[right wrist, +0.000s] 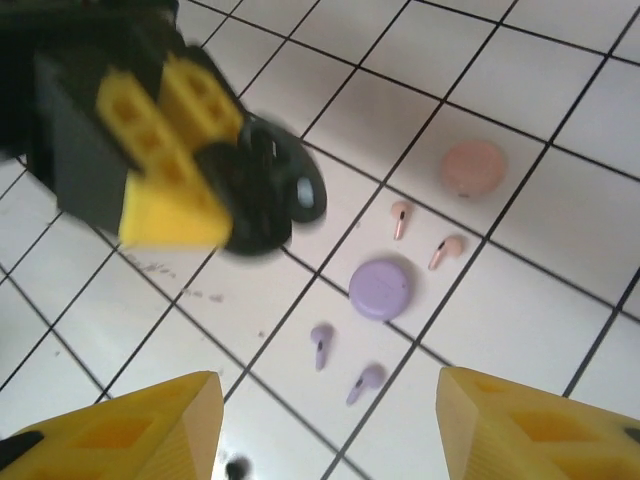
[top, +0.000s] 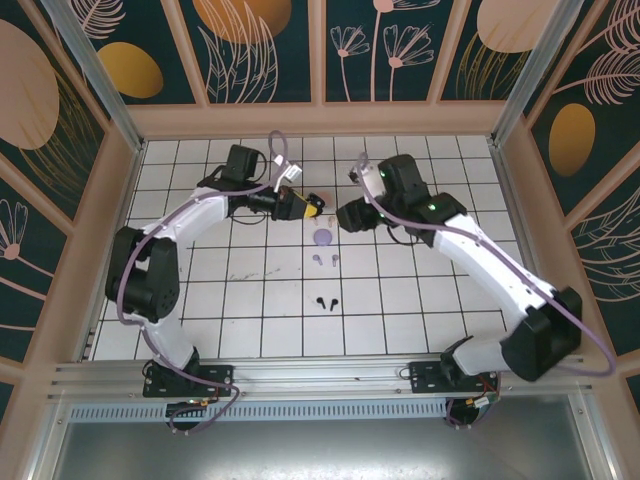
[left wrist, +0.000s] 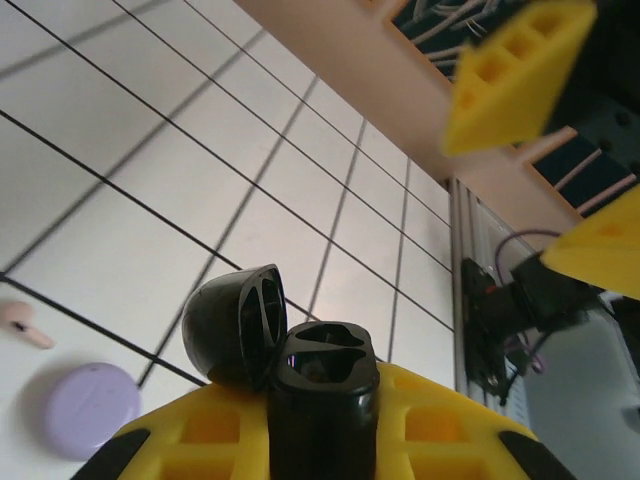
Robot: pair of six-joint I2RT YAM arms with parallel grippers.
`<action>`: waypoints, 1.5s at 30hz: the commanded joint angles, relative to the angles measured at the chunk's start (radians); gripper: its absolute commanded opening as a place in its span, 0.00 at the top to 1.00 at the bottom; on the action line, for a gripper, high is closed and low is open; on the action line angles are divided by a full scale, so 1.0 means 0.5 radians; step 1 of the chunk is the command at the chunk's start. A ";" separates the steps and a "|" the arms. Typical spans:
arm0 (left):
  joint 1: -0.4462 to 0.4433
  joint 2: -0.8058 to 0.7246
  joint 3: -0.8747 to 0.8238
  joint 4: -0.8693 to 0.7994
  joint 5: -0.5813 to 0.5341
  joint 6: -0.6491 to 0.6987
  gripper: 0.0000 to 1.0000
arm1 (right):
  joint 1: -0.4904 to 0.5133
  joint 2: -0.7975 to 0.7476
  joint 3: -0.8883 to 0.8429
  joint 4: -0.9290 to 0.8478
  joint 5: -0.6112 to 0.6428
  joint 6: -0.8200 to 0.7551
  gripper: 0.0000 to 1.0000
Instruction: Insert the wireless bluetooth earbuds into the charging case
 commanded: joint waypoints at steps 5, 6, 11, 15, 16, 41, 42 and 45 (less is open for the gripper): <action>0.006 -0.396 -0.404 0.966 -0.374 -0.463 1.00 | 0.228 -0.120 -0.378 -0.021 0.304 0.661 0.41; 0.006 -0.449 -0.467 1.053 -0.429 -0.485 1.00 | 0.287 -0.114 -0.416 -0.022 0.356 0.732 0.41; 0.005 -0.676 -0.801 1.533 -0.690 -0.613 1.00 | 0.460 -0.030 -0.523 -0.009 0.484 0.993 0.42; 0.004 -0.871 -1.128 1.965 -1.159 -0.733 1.00 | 0.547 0.073 -0.550 0.048 0.490 1.094 0.43; 0.002 -0.911 -1.208 2.055 -1.259 -0.756 1.00 | 0.564 0.106 -0.543 0.055 0.485 1.096 0.44; 0.004 -1.304 -1.735 2.564 -1.919 -1.020 1.00 | 0.994 0.993 -0.012 -0.285 0.752 1.128 0.54; 0.004 -1.310 -1.738 2.564 -1.918 -1.017 1.00 | 1.004 1.010 -0.004 -0.293 0.757 1.132 0.55; 0.002 -1.326 -1.747 2.564 -1.919 -1.009 1.00 | 1.025 1.043 0.002 -0.303 0.759 1.144 0.55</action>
